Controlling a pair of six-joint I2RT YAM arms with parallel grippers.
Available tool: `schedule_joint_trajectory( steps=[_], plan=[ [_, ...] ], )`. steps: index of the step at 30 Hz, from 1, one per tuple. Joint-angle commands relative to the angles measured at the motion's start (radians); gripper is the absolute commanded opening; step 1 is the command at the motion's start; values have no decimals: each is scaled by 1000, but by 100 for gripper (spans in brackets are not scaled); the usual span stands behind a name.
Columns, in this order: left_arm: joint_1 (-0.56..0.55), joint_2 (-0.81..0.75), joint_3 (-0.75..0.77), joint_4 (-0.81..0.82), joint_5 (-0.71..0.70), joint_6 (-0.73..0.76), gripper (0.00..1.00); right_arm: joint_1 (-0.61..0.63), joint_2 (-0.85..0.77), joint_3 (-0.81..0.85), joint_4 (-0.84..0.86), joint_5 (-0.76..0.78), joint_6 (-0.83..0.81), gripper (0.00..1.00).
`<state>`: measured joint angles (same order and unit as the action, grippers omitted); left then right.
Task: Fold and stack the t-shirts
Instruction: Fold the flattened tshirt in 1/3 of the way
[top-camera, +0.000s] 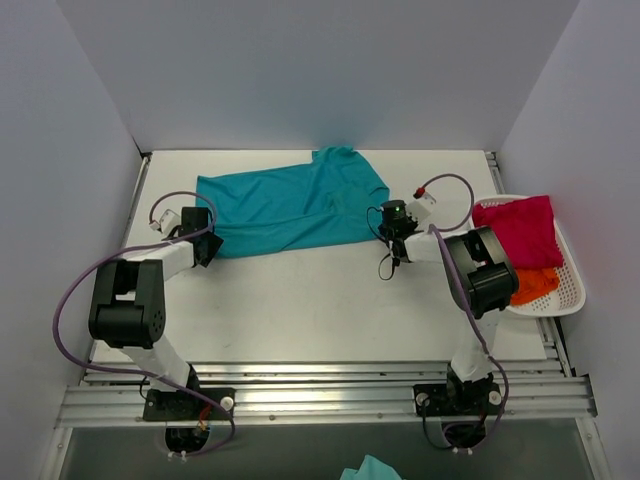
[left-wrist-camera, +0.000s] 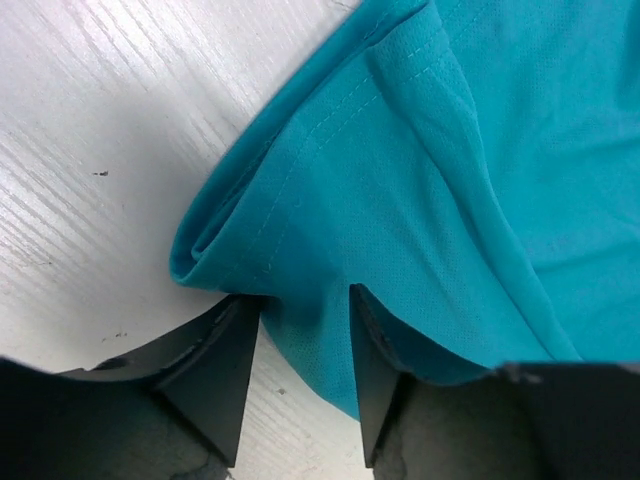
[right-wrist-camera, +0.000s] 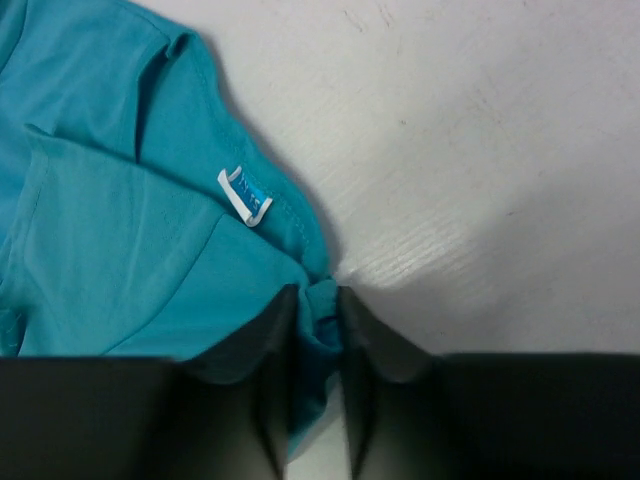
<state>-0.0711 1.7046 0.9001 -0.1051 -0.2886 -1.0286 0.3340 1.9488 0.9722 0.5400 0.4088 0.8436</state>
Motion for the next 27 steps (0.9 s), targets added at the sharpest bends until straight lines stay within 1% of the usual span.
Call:
schedule_joint_trajectory(
  steps=[1, 2, 3, 5, 7, 8, 9, 12, 13, 17, 22, 25, 27],
  plan=[
    [-1, 23, 23, 13, -12, -8, 47, -7, 24, -24, -40, -48, 3, 11],
    [-1, 26, 23, 13, -11, -8, 42, -7, 24, -30, -38, -50, 5, 7],
    [1, 29, 23, 12, -11, -10, 38, -7, 25, -32, -41, -50, 6, 0],
    [-1, 33, 23, 13, -11, -11, 24, -7, 19, -36, -46, -41, 8, 0],
    [2, 36, 25, 10, -7, -11, 15, -9, 9, -50, -54, -30, 14, 0],
    [2, 36, 23, 8, -6, -13, 6, -7, -5, -55, -60, -15, 17, 0],
    [2, 33, 22, 5, -6, -14, 3, -7, -14, -69, -74, -2, 23, 0],
    [-1, 10, 4, -1, -6, -18, 2, -6, -69, -113, -83, 40, 60, 0],
    [1, 3, -10, -4, -3, -18, 2, -6, -88, -151, -83, 48, 71, 0],
    [-1, -57, -64, -10, 25, -21, 2, 20, -197, -223, -118, 85, 110, 0],
    [-7, -151, -159, -8, 46, -21, 2, 66, -324, -300, -228, 127, 169, 0],
    [-18, -259, -227, -15, 42, -25, 2, 94, -424, -365, -290, 159, 215, 0],
    [-25, -302, -277, -27, 36, -33, 2, 109, -500, -411, -343, 182, 242, 0]
  ],
)
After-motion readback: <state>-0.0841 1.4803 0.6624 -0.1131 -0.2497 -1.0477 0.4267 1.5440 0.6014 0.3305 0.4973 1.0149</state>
